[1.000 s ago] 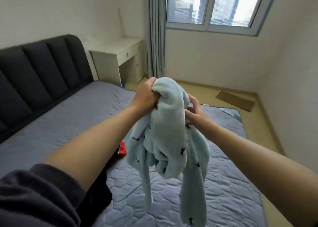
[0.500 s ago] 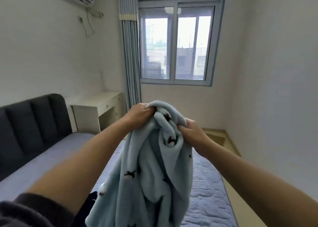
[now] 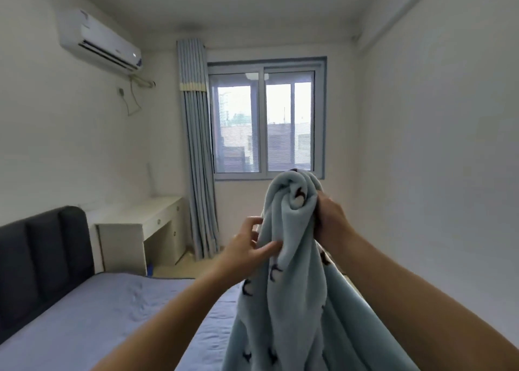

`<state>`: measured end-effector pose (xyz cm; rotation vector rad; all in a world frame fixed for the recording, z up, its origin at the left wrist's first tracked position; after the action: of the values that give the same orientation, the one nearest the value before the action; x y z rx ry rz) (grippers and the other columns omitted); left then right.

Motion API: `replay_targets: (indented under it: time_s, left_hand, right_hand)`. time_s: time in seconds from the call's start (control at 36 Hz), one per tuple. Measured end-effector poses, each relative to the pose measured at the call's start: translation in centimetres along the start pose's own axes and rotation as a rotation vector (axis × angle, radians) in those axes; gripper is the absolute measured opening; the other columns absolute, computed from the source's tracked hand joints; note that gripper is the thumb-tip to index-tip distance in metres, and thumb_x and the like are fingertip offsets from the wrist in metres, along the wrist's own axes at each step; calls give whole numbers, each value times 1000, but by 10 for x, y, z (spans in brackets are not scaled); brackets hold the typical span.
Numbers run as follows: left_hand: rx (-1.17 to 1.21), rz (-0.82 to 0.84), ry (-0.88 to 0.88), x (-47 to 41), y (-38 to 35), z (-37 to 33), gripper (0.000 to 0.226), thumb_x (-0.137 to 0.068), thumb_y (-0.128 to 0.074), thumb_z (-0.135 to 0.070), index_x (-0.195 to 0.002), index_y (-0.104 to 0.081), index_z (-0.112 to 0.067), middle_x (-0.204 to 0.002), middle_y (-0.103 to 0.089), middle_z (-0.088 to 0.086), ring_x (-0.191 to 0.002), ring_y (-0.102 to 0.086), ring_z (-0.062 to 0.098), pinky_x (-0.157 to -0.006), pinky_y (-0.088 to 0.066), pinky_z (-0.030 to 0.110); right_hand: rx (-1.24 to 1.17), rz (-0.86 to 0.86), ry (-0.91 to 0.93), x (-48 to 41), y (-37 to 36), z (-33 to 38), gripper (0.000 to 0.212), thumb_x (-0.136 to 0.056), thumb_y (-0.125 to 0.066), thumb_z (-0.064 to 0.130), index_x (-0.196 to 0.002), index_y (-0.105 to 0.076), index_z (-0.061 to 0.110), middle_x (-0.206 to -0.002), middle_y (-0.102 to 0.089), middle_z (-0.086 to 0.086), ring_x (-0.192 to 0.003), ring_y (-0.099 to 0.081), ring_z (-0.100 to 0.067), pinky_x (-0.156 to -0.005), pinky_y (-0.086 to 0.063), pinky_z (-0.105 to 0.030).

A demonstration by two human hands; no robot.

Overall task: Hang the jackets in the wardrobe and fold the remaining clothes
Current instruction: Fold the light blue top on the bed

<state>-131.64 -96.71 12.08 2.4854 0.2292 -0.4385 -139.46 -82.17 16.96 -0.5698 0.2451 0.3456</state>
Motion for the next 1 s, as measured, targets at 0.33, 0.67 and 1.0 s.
replay_targets:
  time_s: [0.33, 0.67, 1.0]
  left_hand:
    - [492, -446, -48, 0, 52, -15, 25, -98, -46, -11, -95, -65, -27, -93, -67, -2, -86, -62, 8, -70, -52, 19]
    - [894, -497, 20, 2, 34, 1, 25, -98, -43, -14, -108, -66, -10, -100, -69, 8, -96, -64, 17, -79, -52, 26]
    - [115, -595, -53, 46, 34, 31, 24, -93, -45, -1, -106, -63, -10, -96, -64, 2, -87, -57, 16, -73, -40, 24]
  right_hand:
    - [568, -301, 114, 2, 55, 66, 31, -91, -52, 24, -111, -62, 3, -106, -63, -13, -94, -58, -24, -80, -49, -35]
    - [457, -248, -54, 54, 98, -32, 27, -91, -42, 7, -100, -65, -5, -82, -58, -12, -73, -51, -19, -55, -42, -23]
    - [511, 182, -144, 60, 79, -79, 31, -69, -57, 22, -99, -57, 15, -78, -60, -3, -68, -56, -15, -64, -47, -21]
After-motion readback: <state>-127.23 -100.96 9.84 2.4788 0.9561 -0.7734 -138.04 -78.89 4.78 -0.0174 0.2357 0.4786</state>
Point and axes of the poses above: each hand's wrist, its own x-axis away from the middle knuckle, its own y-axis out of the back of the hand, z = x × y, the point moved 9 cm from there along -x, towards the middle knuckle
